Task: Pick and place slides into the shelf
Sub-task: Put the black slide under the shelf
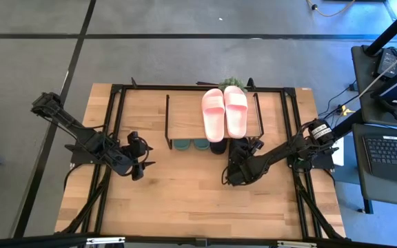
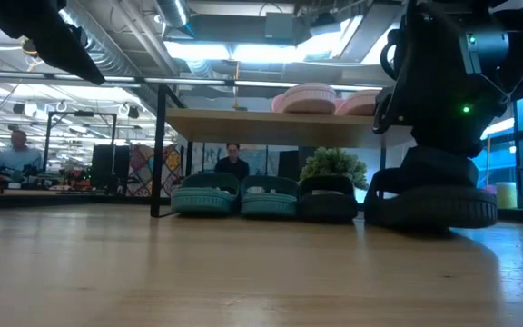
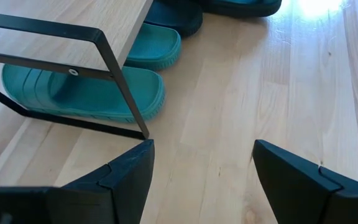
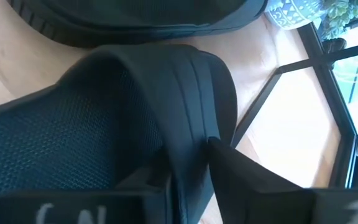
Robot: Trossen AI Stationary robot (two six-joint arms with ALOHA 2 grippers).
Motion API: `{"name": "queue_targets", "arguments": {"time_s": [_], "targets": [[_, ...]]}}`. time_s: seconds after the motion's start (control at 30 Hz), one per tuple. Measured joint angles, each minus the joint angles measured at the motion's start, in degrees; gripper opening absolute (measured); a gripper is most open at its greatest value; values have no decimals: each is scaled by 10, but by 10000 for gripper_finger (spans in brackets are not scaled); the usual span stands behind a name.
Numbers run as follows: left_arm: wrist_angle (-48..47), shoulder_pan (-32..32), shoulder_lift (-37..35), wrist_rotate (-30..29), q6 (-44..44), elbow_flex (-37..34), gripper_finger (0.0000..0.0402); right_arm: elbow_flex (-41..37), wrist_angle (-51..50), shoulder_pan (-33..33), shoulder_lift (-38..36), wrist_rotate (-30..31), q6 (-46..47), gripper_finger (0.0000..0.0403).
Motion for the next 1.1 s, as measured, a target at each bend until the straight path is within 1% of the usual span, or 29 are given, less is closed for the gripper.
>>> {"name": "queue_targets", "arguments": {"time_s": [0.1,0.3,0.43,0.53,0.6,0.83,1.1], "targets": [[0,0,0,0,0,0,263,0,0,0,0,0,0,100],[0,0,0,1,0,0,263,2,-1,0,0,-3,-1,149],[0,0,0,1,0,0,263,15,-6,0,1,-19,-18,179],[0,0,0,1,0,0,263,28,-18,0,0,-21,-25,195],[0,0,0,1,0,0,263,40,-31,0,0,-25,-26,202],[-6,0,0,2,0,0,263,70,-51,0,0,-67,-26,217],[-12,0,0,3,0,0,263,113,-89,1,0,-67,-25,221]]}}
